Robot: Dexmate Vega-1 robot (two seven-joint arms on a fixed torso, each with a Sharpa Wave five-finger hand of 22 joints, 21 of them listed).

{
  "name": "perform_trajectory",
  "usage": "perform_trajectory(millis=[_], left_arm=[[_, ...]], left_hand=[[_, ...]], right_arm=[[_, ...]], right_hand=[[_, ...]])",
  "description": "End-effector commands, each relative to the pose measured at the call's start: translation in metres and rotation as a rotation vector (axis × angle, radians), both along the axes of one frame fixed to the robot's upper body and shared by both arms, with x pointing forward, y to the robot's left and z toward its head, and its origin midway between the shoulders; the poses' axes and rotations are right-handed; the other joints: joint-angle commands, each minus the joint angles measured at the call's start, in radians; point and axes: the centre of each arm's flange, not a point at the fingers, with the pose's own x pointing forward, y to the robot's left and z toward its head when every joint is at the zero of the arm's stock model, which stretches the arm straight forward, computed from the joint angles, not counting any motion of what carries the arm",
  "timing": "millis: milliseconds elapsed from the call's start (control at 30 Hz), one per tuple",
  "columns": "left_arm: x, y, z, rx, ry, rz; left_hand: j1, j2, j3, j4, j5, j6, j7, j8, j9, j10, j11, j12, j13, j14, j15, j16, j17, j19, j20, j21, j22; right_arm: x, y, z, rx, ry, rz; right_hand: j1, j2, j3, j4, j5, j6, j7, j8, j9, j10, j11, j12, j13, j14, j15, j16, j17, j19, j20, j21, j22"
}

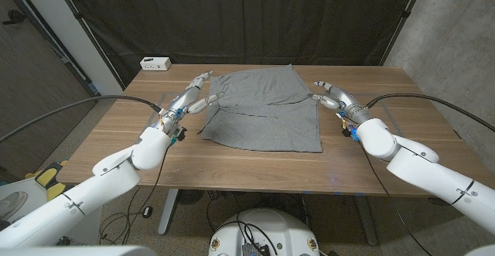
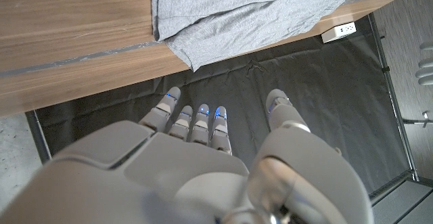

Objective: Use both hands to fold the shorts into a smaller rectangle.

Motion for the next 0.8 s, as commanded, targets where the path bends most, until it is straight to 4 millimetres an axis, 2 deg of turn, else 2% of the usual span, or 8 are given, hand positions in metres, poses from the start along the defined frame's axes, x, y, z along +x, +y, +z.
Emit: perform_trajectory(millis=[33, 333, 800], left_arm=[[-0.019, -0.003, -0.009, 0.072, 0.019, 0.032], [-0.028, -0.005, -0.013, 0.12, 0.047, 0.048], [-0.038, 0.005, -0.03, 0.131, 0.116, 0.081]], left_hand=[[0.015, 0.003, 0.001, -0.011, -0.003, 0.006, 0.0, -0.004, 0.003, -0.037, 0.003, -0.004, 0.005, -0.126, 0.002, -0.004, 0.001, -0.129, 0.0, 0.0, 0.003], [0.018, 0.004, 0.001, -0.015, -0.004, 0.008, 0.002, -0.006, 0.003, -0.035, 0.004, -0.006, 0.005, -0.127, 0.0, -0.005, 0.001, -0.127, -0.003, -0.001, 0.003], [0.023, 0.005, 0.0, -0.022, -0.005, 0.012, 0.005, -0.009, 0.004, -0.032, 0.003, -0.009, 0.005, -0.128, -0.006, -0.006, 0.001, -0.124, -0.008, -0.004, 0.004]], right_arm=[[-0.018, 0.009, -0.012, -0.069, 0.022, -0.022], [-0.025, 0.013, -0.02, -0.085, 0.041, -0.035], [-0.034, 0.024, -0.04, -0.082, 0.078, -0.05]], right_hand=[[0.016, -0.002, 0.005, -0.005, -0.004, 0.013, 0.001, 0.007, 0.005, 0.012, 0.001, 0.007, 0.005, 0.008, -0.003, 0.005, 0.005, 0.007, -0.001, 0.006, 0.004], [0.022, -0.001, 0.006, -0.006, -0.004, 0.019, 0.0, 0.007, 0.005, 0.016, -0.002, 0.005, 0.005, 0.01, -0.005, 0.004, 0.005, 0.009, -0.001, 0.005, 0.004], [0.032, 0.0, 0.007, -0.006, -0.004, 0.028, -0.001, 0.006, 0.006, 0.022, -0.003, 0.003, 0.005, 0.013, -0.011, 0.002, 0.005, 0.012, -0.001, 0.004, 0.004]])
